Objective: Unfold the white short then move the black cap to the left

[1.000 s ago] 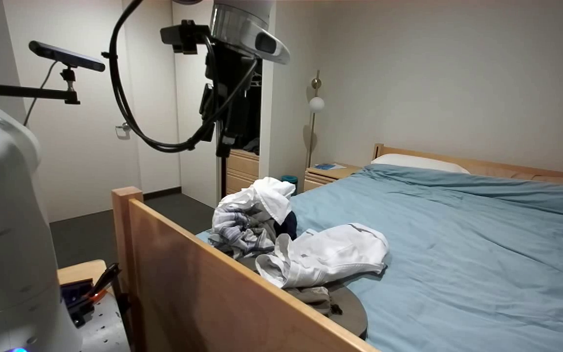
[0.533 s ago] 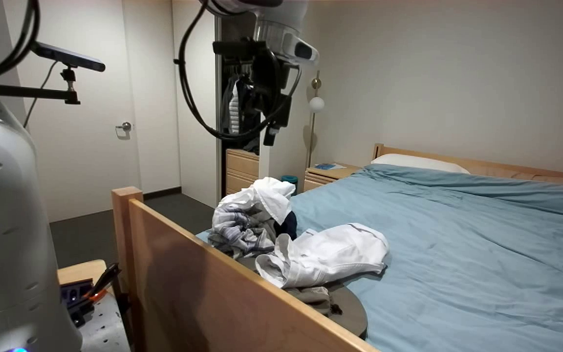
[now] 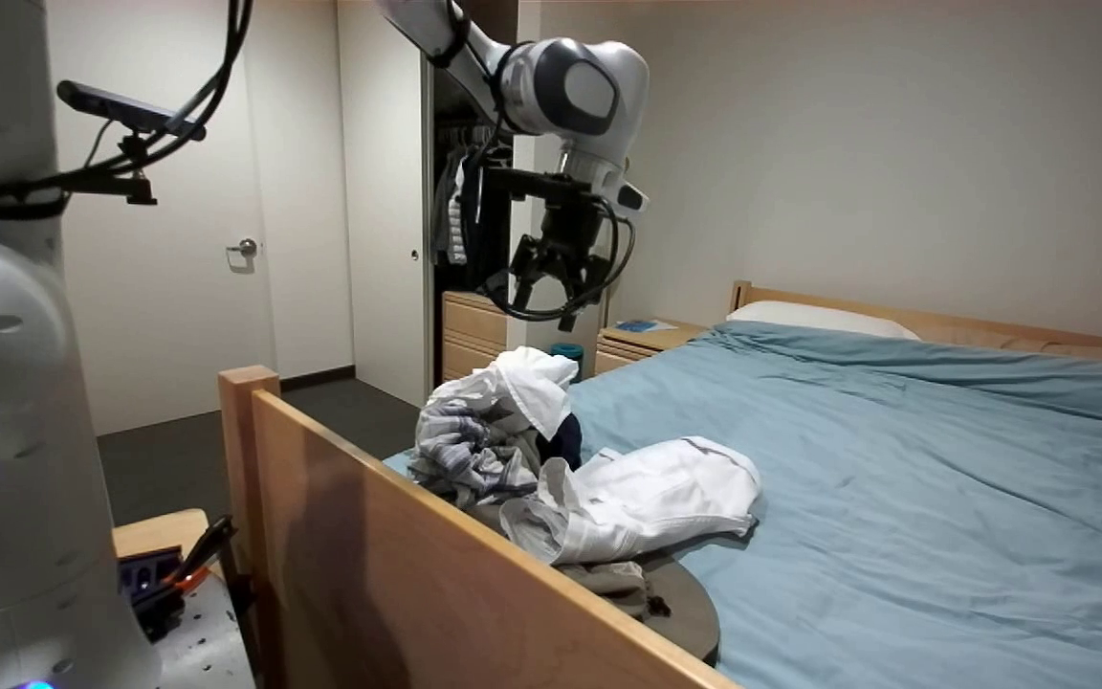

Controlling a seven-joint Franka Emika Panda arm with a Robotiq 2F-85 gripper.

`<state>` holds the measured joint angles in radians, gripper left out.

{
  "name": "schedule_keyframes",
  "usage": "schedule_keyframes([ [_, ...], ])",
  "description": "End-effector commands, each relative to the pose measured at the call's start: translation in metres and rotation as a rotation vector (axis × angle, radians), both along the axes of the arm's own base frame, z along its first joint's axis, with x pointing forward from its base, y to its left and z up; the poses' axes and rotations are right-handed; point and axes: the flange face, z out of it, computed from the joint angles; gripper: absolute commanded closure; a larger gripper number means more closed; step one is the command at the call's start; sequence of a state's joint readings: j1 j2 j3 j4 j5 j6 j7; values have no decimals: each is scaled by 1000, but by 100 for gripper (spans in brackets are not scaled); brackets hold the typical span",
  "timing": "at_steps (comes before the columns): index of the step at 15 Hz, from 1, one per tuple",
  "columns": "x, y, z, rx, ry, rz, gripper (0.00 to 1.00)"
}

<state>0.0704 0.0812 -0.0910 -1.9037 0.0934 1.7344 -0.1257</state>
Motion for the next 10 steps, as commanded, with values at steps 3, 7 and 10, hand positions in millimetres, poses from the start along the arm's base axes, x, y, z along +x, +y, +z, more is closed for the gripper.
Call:
schedule_keyframes([
  [3,7,-25,10,27,-12,-42,0],
  [7,14,-21,-38,251,40,-159,0],
  [10,1,-36,-99,324,105,-316,0],
])
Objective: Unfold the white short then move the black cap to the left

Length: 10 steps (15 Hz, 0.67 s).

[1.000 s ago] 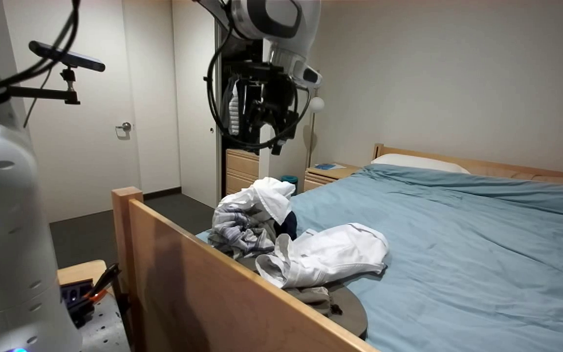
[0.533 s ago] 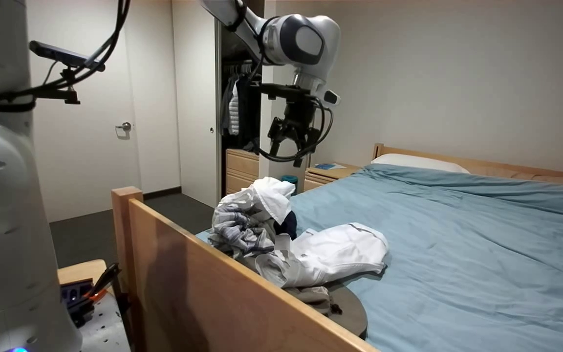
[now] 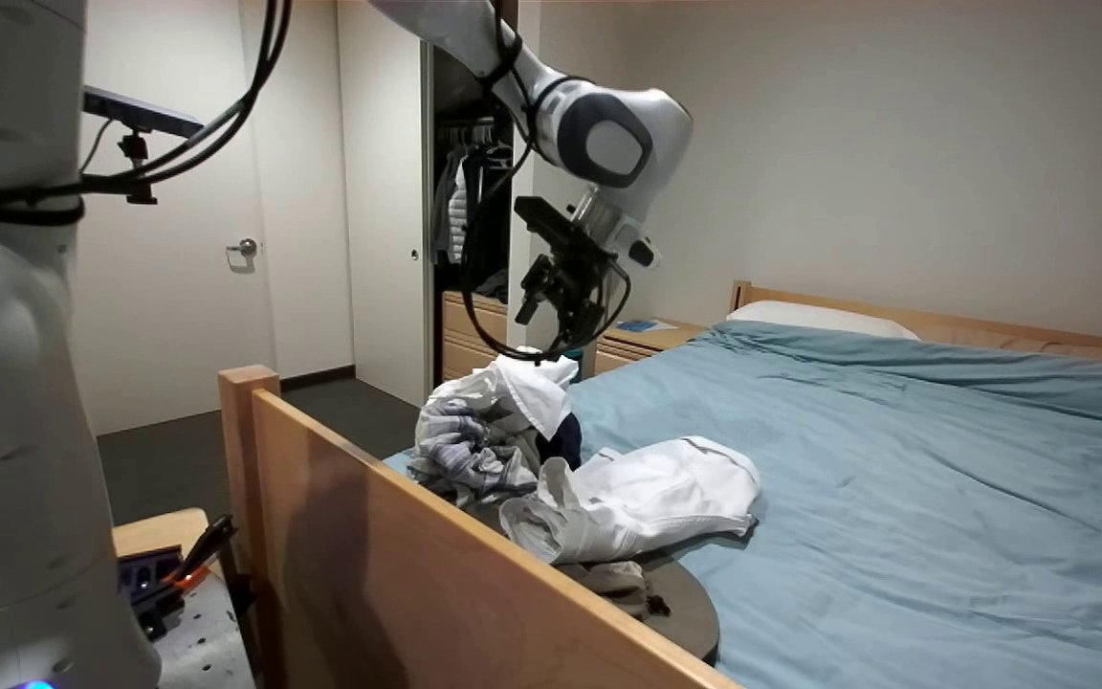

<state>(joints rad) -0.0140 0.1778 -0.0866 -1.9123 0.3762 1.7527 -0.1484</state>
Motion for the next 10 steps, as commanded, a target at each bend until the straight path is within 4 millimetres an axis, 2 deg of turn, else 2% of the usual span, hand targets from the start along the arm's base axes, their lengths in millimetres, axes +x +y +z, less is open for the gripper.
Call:
schedule_keyframes([
  [1,-16,-21,-65,82,64,-175,0],
  [3,-25,-26,-101,83,80,-280,0],
  [5,-28,-23,-120,144,93,-372,0],
  [6,-24,-26,-113,108,87,-281,0],
  [8,-27,-26,-122,110,100,-287,0],
  [10,-24,-25,-119,110,94,-286,0],
])
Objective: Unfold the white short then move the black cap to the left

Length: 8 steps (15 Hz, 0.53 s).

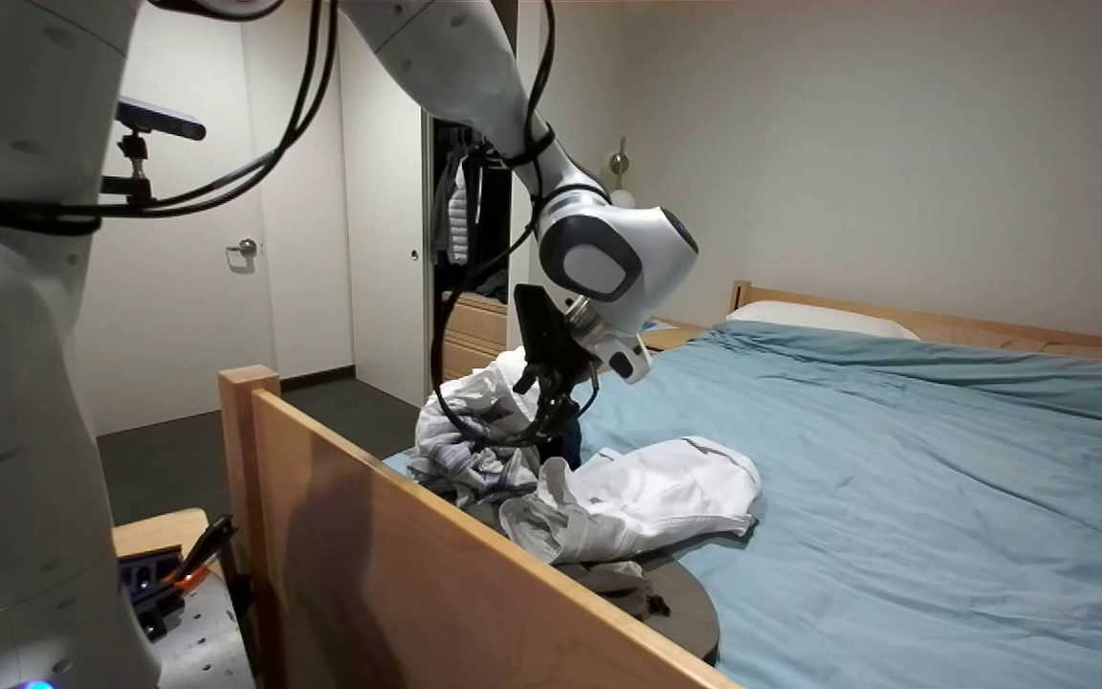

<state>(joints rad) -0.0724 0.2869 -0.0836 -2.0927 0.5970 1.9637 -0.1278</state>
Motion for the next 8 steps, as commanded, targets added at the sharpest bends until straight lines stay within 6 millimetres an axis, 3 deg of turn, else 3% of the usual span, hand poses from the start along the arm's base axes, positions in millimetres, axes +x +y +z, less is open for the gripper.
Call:
schedule_keyframes([
  [1,3,2,6,-2,42,-106,0],
  [3,0,1,4,-15,111,-198,0],
  [8,-15,-14,-33,-23,136,-452,0],
])
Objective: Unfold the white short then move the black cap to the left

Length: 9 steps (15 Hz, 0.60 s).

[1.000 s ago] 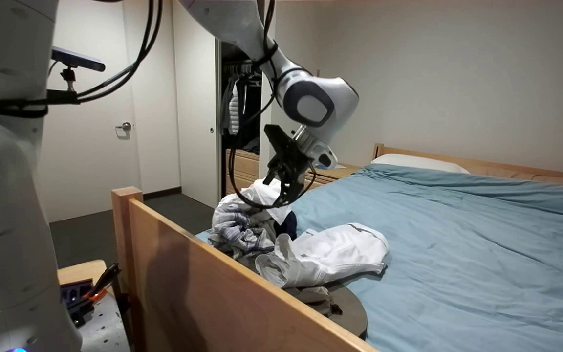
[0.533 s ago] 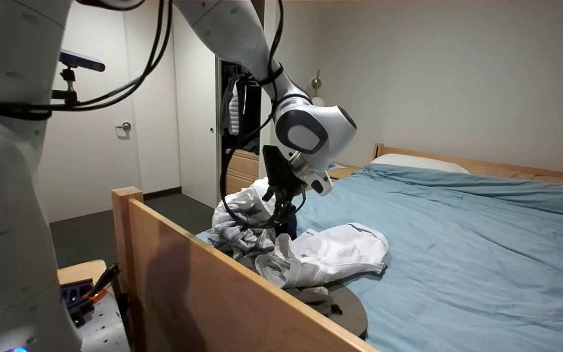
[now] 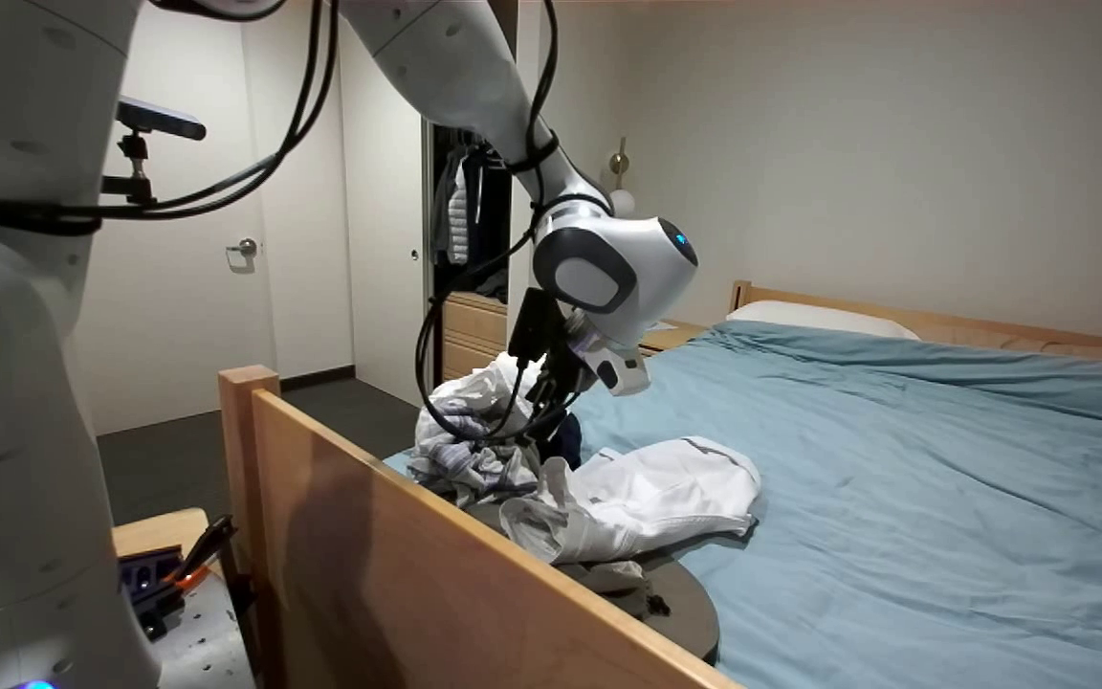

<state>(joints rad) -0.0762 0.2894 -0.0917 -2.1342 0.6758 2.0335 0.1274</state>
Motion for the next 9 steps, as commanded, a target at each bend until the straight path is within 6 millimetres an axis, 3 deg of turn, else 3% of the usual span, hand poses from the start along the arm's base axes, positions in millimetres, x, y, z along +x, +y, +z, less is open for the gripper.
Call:
schedule_keyframes([
  [1,-9,-8,-30,-6,10,-199,0],
  [9,9,2,-96,-73,-79,-629,0],
])
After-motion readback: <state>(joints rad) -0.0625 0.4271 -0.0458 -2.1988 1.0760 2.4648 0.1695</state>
